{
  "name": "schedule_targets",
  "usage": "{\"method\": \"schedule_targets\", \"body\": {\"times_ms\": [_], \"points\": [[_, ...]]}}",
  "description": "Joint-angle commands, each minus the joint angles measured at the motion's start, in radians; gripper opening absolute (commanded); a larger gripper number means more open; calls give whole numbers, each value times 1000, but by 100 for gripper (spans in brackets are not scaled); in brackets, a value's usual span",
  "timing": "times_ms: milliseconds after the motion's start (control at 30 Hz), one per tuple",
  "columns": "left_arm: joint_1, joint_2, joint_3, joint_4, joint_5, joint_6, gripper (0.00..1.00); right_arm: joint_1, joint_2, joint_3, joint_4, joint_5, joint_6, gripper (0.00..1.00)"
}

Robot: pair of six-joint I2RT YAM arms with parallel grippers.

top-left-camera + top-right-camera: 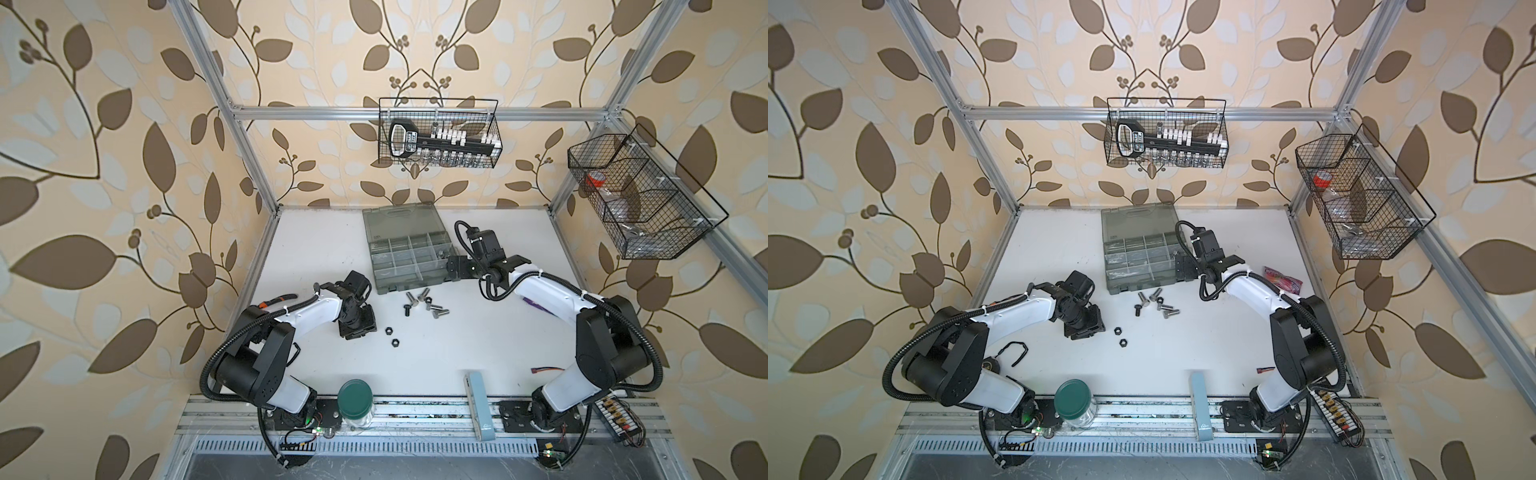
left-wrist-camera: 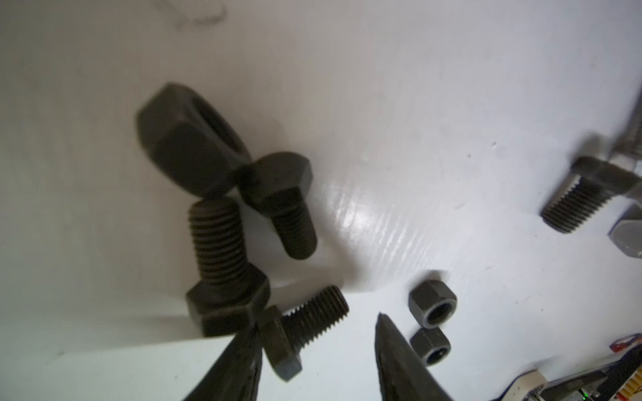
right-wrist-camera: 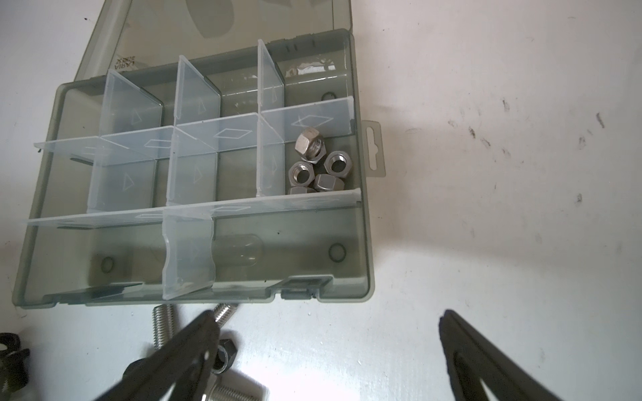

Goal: Sort the screws and nuts into containers
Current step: Move the screw to the center of the table.

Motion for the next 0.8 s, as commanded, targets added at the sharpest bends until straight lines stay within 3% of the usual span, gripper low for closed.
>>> {"method": "schedule_targets", "body": {"times_ms": [0,200,600,767], "points": [[-30,6,33,-45,28,34,52,8,-10,-12,4,-12,6,100],[-83,1,58,-89,30,92,51,12,-27,-22,4,-11,7,100],[-94,16,219,-290,-189,247,51,13,-36,-21,0,1,2,100],[-97,84,293,-328,-237,326,46,13,-32,-11,-9,9,-3,100]]}}
